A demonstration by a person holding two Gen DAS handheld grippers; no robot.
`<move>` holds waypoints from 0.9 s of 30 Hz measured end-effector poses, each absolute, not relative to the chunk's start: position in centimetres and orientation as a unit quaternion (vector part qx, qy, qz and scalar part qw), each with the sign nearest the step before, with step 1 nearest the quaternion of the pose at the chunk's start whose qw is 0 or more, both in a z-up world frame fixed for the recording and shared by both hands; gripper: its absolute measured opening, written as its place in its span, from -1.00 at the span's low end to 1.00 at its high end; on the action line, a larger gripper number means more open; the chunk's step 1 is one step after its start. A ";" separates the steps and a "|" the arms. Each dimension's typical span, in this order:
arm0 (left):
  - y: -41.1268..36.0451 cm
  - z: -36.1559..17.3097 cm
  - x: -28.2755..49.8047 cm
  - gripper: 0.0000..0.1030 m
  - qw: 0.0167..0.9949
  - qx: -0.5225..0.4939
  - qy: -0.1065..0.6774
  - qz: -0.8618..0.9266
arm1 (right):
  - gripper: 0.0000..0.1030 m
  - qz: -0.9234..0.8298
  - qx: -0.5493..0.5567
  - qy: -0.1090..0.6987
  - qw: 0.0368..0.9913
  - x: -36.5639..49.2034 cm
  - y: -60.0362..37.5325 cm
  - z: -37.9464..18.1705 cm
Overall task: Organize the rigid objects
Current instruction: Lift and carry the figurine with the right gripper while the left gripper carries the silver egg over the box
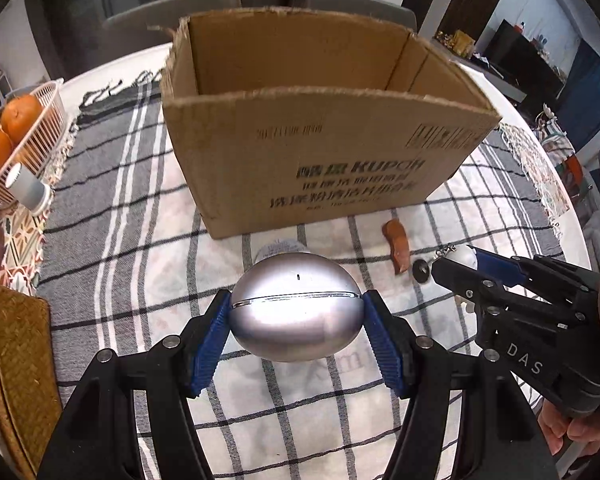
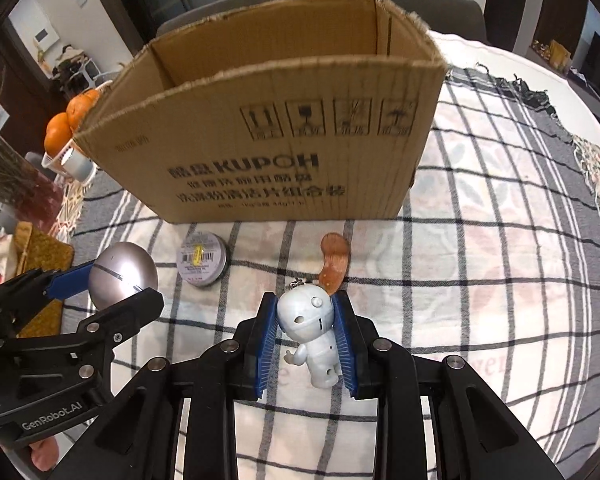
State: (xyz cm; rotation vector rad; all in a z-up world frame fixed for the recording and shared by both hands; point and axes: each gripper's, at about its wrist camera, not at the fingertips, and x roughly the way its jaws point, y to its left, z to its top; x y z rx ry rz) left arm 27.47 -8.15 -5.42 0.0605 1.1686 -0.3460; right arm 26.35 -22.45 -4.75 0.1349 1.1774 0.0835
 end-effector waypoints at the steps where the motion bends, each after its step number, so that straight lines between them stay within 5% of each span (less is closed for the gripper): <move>1: -8.2 -5.1 27.4 0.25 0.822 0.029 0.545 -0.163 | -0.43 0.039 0.063 0.552 0.831 26.4 -22.3 -4.7; 27: -8.6 3.8 27.0 0.25 0.869 0.021 0.456 -0.191 | -0.43 0.039 0.055 0.439 0.896 25.0 -21.9 4.9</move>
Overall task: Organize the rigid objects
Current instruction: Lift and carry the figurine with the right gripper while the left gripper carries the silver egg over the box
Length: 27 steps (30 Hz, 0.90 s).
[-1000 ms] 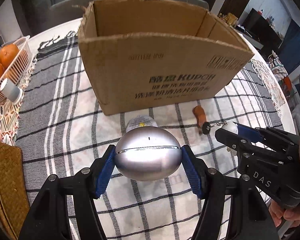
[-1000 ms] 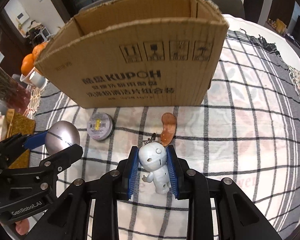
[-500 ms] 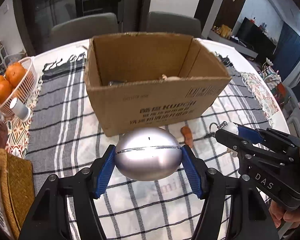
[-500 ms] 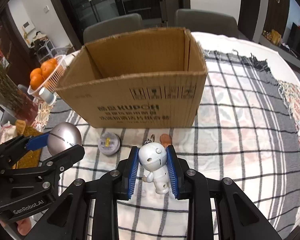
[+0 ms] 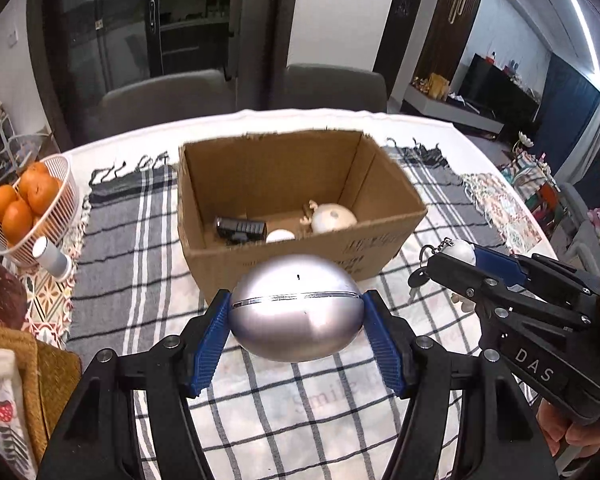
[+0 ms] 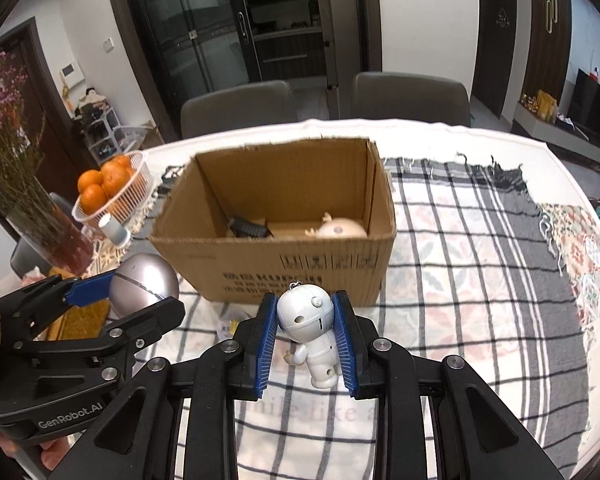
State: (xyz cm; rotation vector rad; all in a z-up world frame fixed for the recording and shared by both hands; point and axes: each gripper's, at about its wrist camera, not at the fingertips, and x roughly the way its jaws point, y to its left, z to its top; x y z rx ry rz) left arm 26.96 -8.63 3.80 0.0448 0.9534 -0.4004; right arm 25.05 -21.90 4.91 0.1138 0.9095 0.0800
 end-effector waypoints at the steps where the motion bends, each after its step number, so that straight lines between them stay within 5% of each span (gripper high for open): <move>1: -8.7 4.2 27.1 0.25 0.871 0.022 0.452 -0.192 | -0.43 0.039 0.055 0.436 0.897 25.1 -21.9 5.1; 27: -9.0 8.9 32.7 0.25 0.886 0.026 0.425 -0.183 | -0.43 0.056 0.047 0.389 0.918 30.4 -22.2 10.2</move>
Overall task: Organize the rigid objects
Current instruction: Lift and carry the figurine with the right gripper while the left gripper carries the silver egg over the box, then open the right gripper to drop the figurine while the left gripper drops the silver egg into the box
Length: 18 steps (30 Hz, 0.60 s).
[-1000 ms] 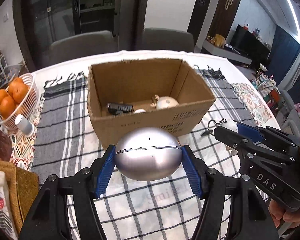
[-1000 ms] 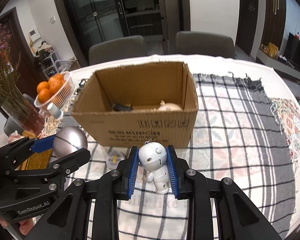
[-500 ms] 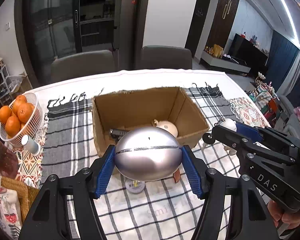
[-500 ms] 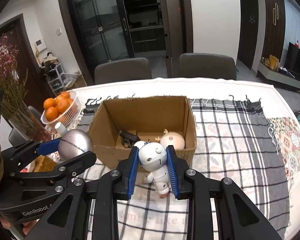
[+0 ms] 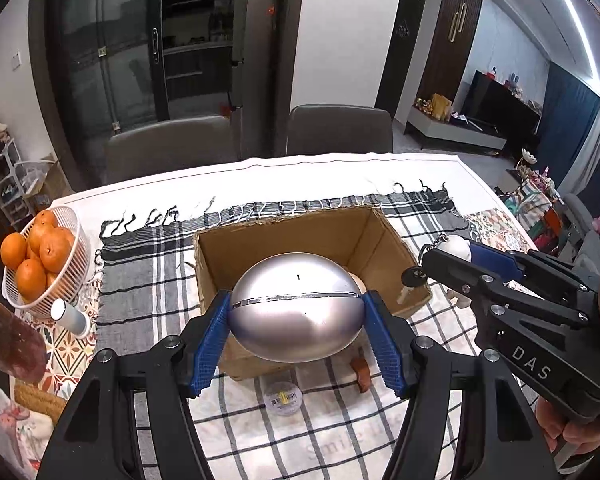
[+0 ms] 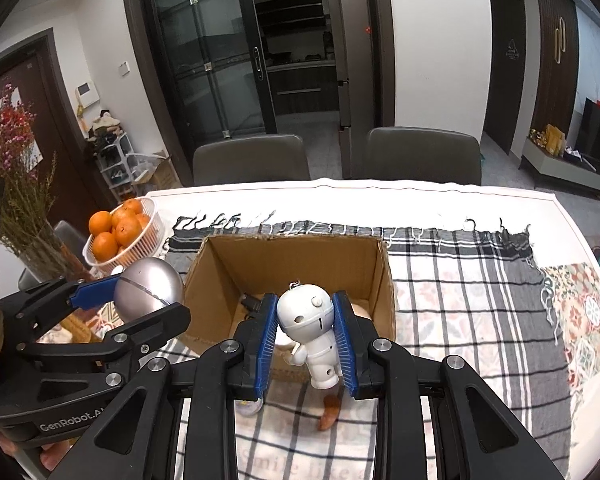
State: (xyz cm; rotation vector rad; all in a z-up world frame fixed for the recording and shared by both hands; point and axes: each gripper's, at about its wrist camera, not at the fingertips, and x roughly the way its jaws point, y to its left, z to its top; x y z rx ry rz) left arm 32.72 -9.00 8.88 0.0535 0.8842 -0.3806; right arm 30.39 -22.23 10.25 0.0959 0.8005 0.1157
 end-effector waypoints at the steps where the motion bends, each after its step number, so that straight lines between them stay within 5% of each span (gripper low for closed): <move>1: -9.1 8.7 33.2 0.25 0.884 0.026 0.429 -0.183 | -0.43 0.057 0.048 0.392 0.917 30.7 -22.3 10.2; 18: -9.6 4.7 38.3 0.25 0.852 0.027 0.489 -0.182 | -0.43 0.052 0.053 0.451 0.890 36.3 -23.3 6.1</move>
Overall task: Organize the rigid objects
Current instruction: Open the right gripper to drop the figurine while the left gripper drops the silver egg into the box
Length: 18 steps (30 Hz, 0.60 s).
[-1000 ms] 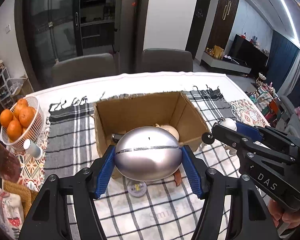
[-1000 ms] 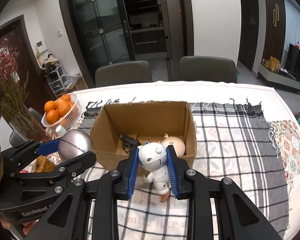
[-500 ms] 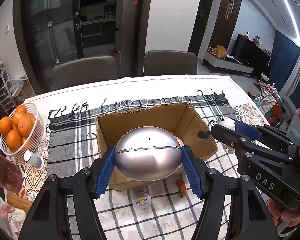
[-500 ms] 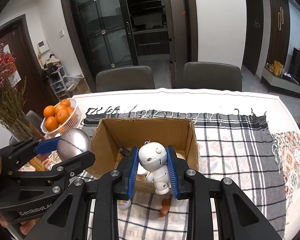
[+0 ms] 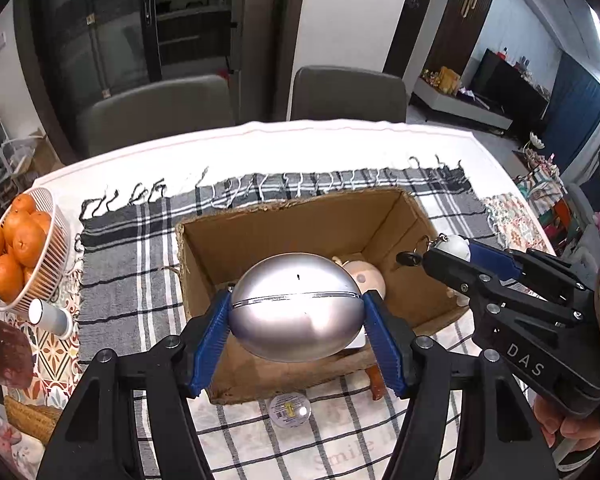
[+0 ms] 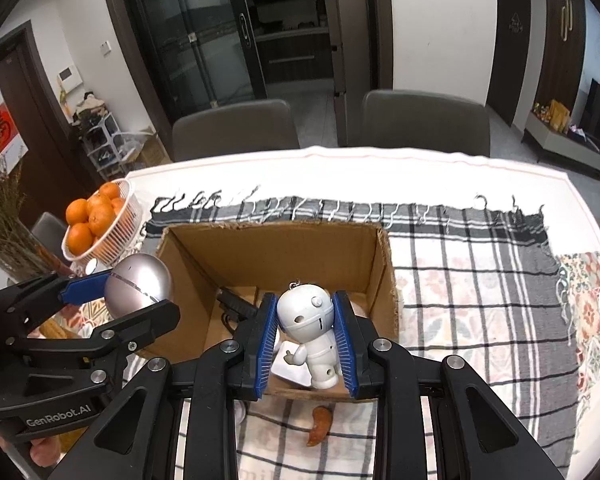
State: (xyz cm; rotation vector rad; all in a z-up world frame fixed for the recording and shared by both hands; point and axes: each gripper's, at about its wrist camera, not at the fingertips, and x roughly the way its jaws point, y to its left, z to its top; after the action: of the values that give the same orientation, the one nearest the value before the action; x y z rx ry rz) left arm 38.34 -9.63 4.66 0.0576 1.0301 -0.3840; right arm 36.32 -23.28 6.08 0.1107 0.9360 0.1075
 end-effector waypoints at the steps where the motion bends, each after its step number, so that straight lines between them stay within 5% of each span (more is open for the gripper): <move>1: -9.7 4.3 38.6 0.25 0.850 0.029 0.494 -0.180 | -0.43 0.051 0.054 0.455 0.888 36.6 -23.3 5.7; 18: -9.8 2.0 39.5 0.36 0.845 0.065 0.509 -0.146 | -0.34 0.035 0.051 0.489 0.870 38.3 -23.7 2.5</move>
State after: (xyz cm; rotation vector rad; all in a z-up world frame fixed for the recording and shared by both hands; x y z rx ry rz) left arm 39.51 -9.80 2.00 0.1368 1.0749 -0.3087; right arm 38.32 -23.75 2.48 0.1070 1.0228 0.0727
